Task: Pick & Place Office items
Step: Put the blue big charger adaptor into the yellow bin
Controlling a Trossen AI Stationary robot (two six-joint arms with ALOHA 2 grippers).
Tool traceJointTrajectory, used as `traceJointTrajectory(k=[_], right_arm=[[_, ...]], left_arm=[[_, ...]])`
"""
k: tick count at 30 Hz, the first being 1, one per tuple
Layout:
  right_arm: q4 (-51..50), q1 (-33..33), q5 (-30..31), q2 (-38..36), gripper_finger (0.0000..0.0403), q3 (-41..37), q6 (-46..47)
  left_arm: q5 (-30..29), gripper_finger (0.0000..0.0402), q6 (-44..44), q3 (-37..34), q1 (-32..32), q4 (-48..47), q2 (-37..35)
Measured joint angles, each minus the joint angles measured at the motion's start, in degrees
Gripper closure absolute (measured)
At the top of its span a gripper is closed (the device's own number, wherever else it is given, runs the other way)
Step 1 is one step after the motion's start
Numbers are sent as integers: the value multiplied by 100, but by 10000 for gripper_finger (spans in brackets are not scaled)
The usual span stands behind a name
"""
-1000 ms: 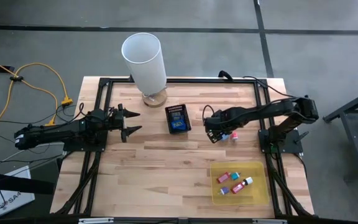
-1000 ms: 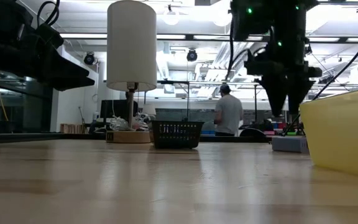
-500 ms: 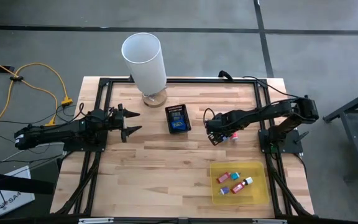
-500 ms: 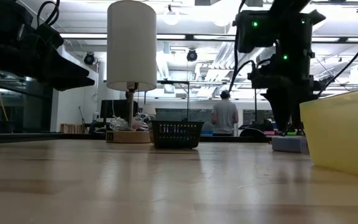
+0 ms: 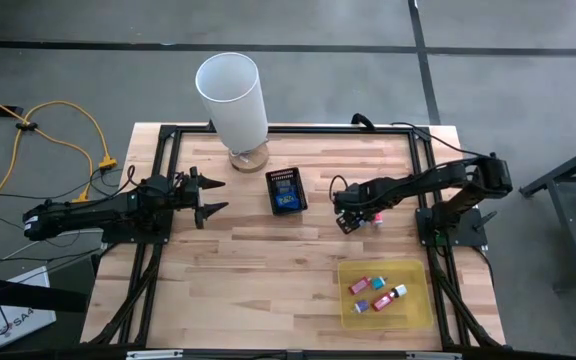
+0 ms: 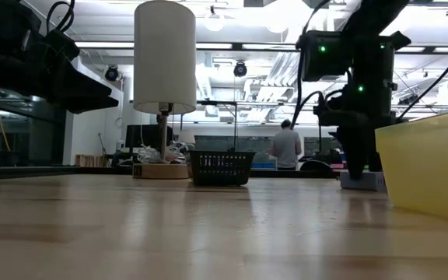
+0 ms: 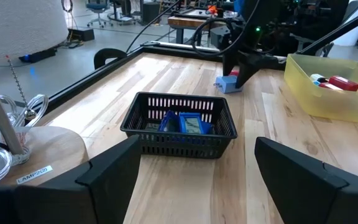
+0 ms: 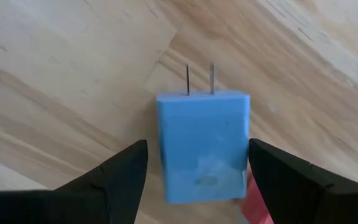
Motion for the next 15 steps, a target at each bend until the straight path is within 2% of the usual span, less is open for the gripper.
traceJointTrajectory(k=[15], right_arm=[[180, -51, 21, 0, 137, -79, -105]], left_arm=[[-1, 94, 0, 0, 0, 0, 0]])
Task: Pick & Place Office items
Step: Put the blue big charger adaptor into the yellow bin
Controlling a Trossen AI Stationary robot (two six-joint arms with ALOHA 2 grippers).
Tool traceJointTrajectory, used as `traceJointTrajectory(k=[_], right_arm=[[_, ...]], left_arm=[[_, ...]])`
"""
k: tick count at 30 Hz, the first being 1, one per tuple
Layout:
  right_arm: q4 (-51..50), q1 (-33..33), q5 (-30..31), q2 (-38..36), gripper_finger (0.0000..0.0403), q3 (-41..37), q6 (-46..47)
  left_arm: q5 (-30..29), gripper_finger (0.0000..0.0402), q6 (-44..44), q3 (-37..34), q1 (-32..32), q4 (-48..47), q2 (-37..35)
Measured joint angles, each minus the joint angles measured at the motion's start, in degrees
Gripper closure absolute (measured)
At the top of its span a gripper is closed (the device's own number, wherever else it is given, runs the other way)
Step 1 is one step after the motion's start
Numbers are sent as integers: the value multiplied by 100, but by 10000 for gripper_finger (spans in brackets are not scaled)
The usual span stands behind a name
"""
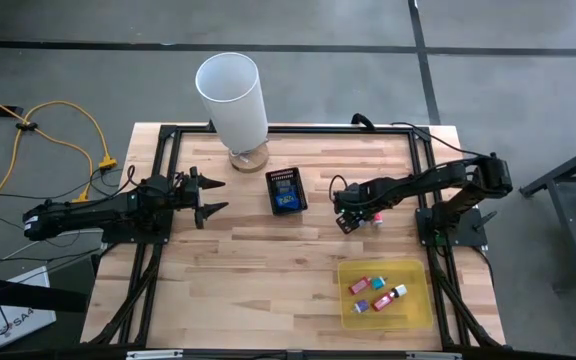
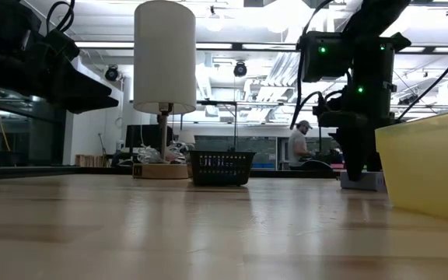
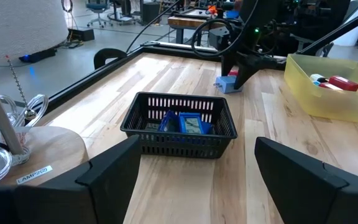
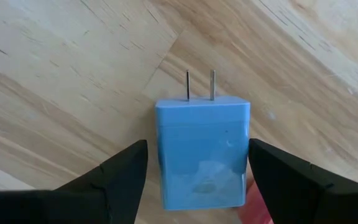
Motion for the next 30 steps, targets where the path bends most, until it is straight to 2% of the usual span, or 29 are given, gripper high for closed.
traceJointTrajectory(k=[6, 18, 30], right_arm=[[-2, 0, 0, 0, 141, 0, 18], [-7, 0, 0, -2, 197, 0, 122], [0, 0, 0, -4, 208, 0, 131]], left_arm=[[1, 94, 0, 0, 0, 0, 0], [2, 94, 0, 0, 2, 0, 1], [1, 94, 0, 0, 2, 0, 0]])
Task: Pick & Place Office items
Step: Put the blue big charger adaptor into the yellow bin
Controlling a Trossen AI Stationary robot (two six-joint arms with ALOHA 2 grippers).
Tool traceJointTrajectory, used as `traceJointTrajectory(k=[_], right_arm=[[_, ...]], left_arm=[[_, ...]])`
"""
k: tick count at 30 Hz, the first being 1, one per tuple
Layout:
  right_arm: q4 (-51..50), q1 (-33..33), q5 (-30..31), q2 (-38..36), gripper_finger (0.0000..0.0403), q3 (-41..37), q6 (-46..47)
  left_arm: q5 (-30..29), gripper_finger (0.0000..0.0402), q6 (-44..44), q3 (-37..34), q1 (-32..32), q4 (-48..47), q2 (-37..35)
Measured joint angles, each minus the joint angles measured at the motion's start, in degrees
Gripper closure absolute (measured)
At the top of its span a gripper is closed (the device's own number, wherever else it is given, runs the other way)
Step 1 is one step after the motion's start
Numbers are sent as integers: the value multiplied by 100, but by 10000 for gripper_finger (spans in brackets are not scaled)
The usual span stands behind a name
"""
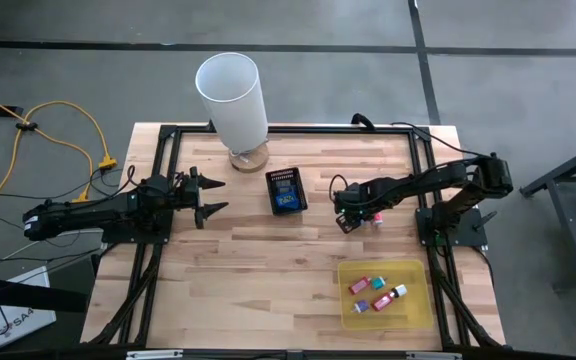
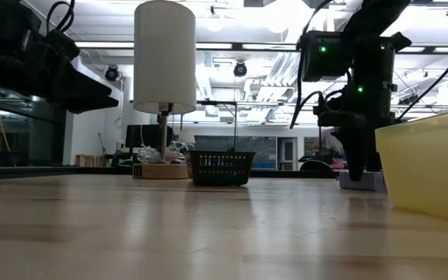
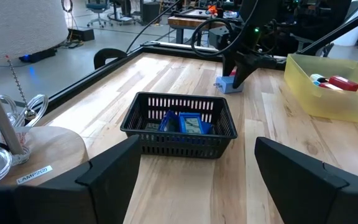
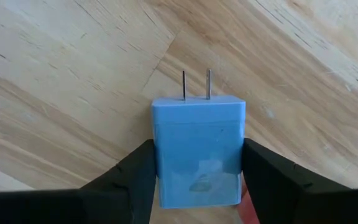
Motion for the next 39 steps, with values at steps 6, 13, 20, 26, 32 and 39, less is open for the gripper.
traceJointTrajectory(k=[6, 13, 20, 26, 32, 39], right_arm=[[25, 0, 1, 0, 207, 0, -8], [46, 0, 222, -301, 211, -15, -51], [54, 18, 552, -1134, 214, -11, -163], [71, 173, 825, -1818, 212, -9, -325], [99, 355, 934, -2115, 213, -7, -480], [197, 562, 891, -2131, 214, -2, -807]], left_arm=[[-1, 94, 0, 0, 0, 0, 1], [1, 94, 0, 0, 0, 0, -1], [1, 94, 0, 0, -2, 0, 1], [1, 94, 0, 0, 0, 0, 1], [1, 94, 0, 0, 0, 0, -1], [0, 94, 0, 0, 0, 0, 0]])
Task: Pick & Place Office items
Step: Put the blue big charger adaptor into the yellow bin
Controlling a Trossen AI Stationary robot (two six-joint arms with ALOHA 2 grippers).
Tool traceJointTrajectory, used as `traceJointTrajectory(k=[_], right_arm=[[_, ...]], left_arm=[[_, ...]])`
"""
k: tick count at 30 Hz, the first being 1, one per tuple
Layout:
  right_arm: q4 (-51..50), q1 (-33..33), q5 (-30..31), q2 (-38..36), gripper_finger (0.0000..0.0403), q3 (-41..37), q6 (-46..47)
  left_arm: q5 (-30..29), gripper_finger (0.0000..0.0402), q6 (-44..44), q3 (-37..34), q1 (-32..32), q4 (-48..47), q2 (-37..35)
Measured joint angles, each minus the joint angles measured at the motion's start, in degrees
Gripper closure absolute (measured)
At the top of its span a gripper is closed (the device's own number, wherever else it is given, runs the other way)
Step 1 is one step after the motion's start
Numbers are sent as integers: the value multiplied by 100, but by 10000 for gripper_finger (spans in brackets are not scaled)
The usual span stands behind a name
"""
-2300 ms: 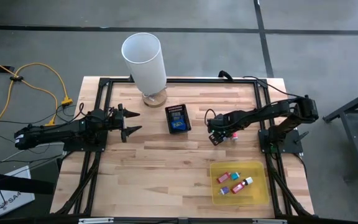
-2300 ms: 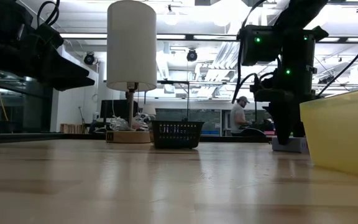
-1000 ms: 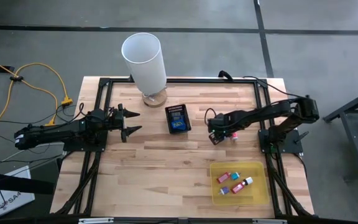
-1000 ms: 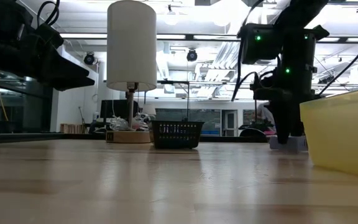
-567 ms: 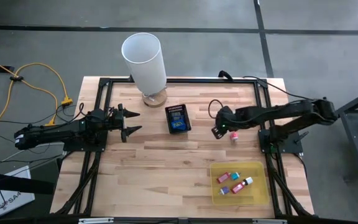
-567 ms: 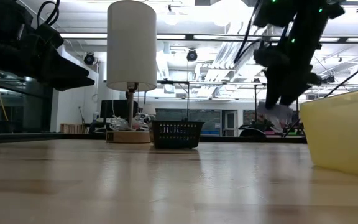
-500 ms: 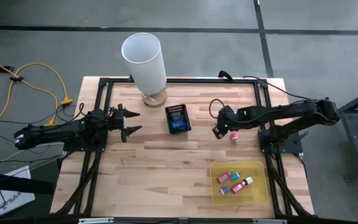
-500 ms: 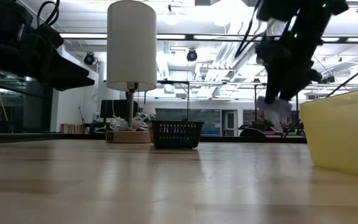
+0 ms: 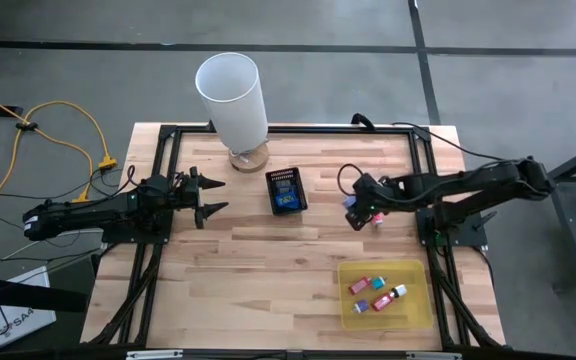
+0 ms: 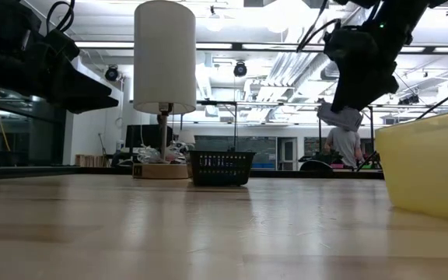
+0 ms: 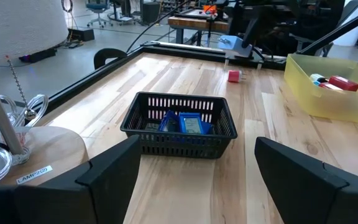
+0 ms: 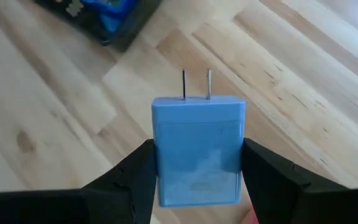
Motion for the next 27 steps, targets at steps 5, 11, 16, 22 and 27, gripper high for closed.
traceJointTrajectory(k=[5, 11, 16, 22, 27], right_arm=[[166, 261, -77, 0, 214, 2, -281], [330, 688, -196, 0, 214, 2, -434], [328, 1212, -203, 0, 215, 2, -568], [363, 1940, -334, 0, 214, 2, -542], [437, 2587, -422, 0, 215, 2, -527]], left_arm=[[0, 94, 0, 0, -1, 0, -1], [1, 94, 0, 0, 0, 0, -1], [0, 94, 0, 0, -2, 0, -1], [1, 94, 0, 0, -2, 0, -1], [1, 94, 0, 0, -2, 0, 1]])
